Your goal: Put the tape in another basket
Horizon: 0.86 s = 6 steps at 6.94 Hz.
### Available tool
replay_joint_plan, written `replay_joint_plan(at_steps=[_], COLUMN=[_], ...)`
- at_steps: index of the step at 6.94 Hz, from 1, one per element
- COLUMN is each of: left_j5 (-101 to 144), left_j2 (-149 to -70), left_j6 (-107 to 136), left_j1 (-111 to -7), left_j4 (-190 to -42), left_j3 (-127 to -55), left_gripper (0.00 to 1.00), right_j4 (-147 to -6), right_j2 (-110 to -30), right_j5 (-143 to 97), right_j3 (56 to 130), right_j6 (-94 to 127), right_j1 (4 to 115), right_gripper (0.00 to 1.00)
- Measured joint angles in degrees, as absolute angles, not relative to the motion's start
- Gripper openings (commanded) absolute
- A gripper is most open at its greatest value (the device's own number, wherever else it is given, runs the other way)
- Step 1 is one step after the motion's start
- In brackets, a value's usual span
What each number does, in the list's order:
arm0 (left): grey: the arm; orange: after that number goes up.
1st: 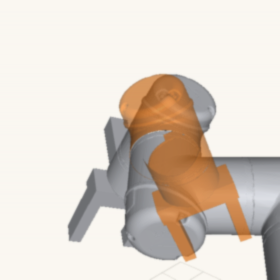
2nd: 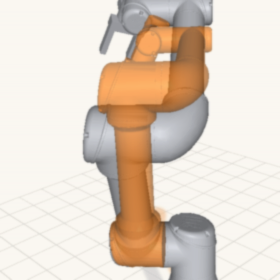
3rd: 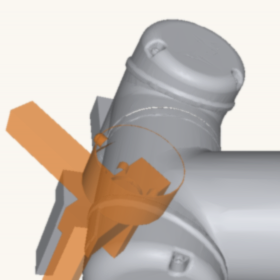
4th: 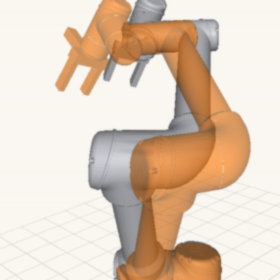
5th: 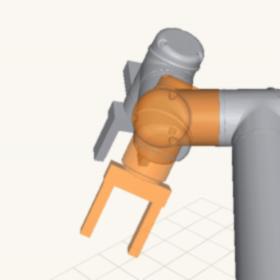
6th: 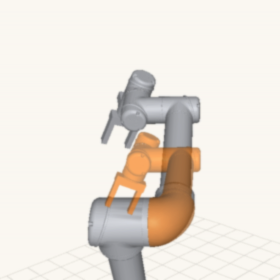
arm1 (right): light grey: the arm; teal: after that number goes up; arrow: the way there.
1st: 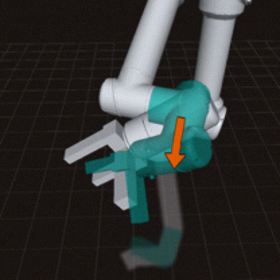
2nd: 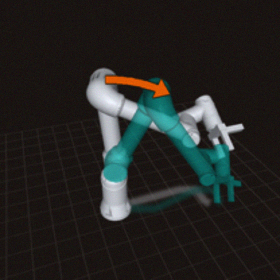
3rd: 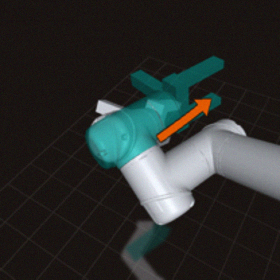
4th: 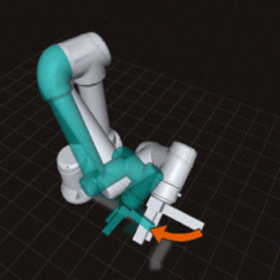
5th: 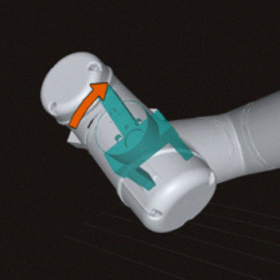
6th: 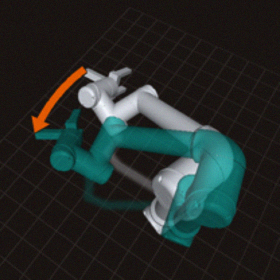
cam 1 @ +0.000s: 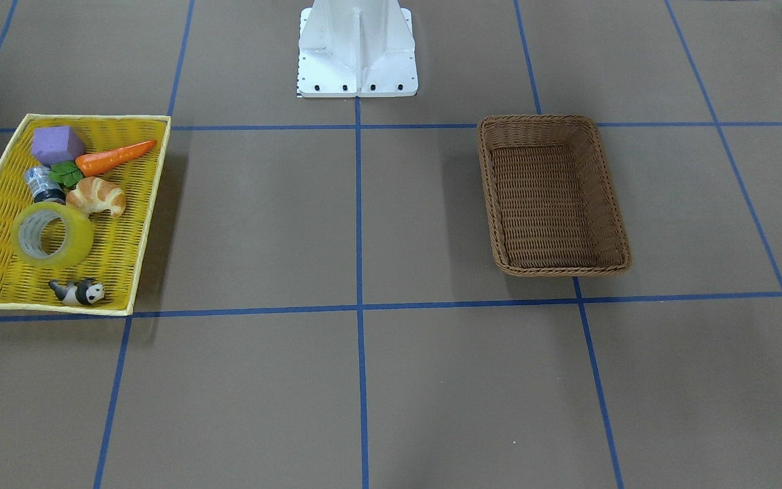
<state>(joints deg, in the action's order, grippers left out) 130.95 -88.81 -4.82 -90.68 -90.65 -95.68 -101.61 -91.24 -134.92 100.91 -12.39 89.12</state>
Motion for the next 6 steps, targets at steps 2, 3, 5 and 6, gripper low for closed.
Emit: replay_joint_plan(at_steps=[2,3,5,6], left_j5=[131.0,130.9,130.8,130.7], left_j2=[-88.5,-88.5,-88.4,-88.4], left_j6=[-4.8,-4.7,-4.6,-4.5], left_j1=[-90.7,-90.7,-90.8,-90.9], left_j4=[-90.6,-90.6,-90.5,-90.5], left_j3=[-95.9,-96.0,-96.5,-96.8], left_gripper=[0.99,0.99,0.99,0.99], right_j4=[-101.6,-101.6,-101.5,-101.5], right_j2=[-91.4,-91.4,-91.5,-91.2], right_j5=[-134.9,-134.9,-134.9,-134.9], right_j3=[100.6,100.6,100.7,100.8], right_j6=[-12.4,-12.4,-12.4,-12.2], right_j1=[89.2,89.2,89.2,89.2], right_gripper=[1.0,1.0,1.0,1.0])
